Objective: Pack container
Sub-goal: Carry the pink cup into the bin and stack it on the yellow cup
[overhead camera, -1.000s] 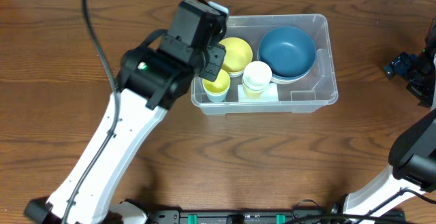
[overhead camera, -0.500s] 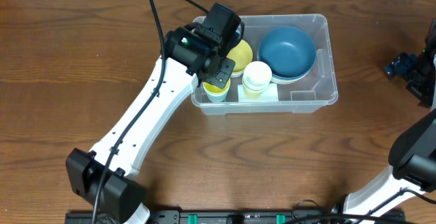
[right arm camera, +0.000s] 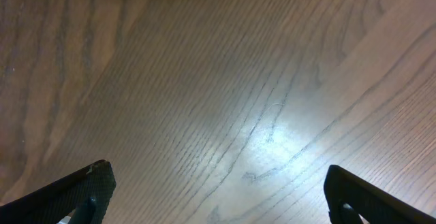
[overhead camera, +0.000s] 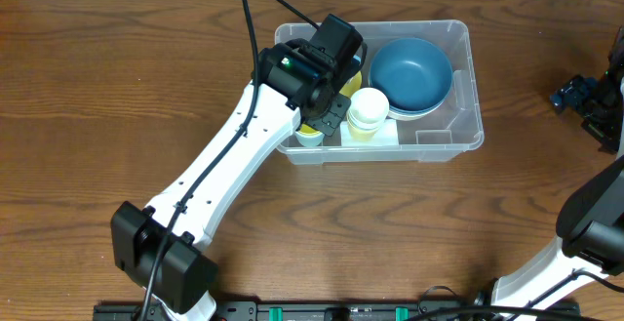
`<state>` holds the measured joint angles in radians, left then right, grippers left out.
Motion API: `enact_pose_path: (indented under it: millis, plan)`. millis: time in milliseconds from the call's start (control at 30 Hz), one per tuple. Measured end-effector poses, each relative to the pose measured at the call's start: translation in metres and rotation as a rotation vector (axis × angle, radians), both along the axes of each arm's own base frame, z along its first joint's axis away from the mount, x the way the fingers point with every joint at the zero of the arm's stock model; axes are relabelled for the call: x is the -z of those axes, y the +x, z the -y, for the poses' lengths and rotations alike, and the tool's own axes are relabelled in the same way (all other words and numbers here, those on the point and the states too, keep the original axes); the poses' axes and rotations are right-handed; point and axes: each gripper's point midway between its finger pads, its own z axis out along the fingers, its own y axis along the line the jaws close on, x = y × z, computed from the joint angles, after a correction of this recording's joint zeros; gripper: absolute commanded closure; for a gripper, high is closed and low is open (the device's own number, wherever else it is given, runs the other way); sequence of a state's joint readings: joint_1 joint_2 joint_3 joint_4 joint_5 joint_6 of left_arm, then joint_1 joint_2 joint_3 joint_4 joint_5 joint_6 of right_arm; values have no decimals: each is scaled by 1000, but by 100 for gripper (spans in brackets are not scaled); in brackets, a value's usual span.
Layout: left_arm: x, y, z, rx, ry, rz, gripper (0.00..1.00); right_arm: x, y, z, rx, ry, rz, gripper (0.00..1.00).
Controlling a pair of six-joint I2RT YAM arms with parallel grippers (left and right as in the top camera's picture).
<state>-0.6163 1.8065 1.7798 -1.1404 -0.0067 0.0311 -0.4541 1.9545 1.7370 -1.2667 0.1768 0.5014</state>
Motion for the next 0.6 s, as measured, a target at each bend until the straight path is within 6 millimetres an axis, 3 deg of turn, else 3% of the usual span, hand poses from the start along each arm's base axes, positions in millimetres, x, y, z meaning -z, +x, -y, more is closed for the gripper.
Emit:
enact_pose_path:
  millis: [600]
  plan:
    - [11,-6,0,5,2,-36,94,0,0,0,0,0,0,1]
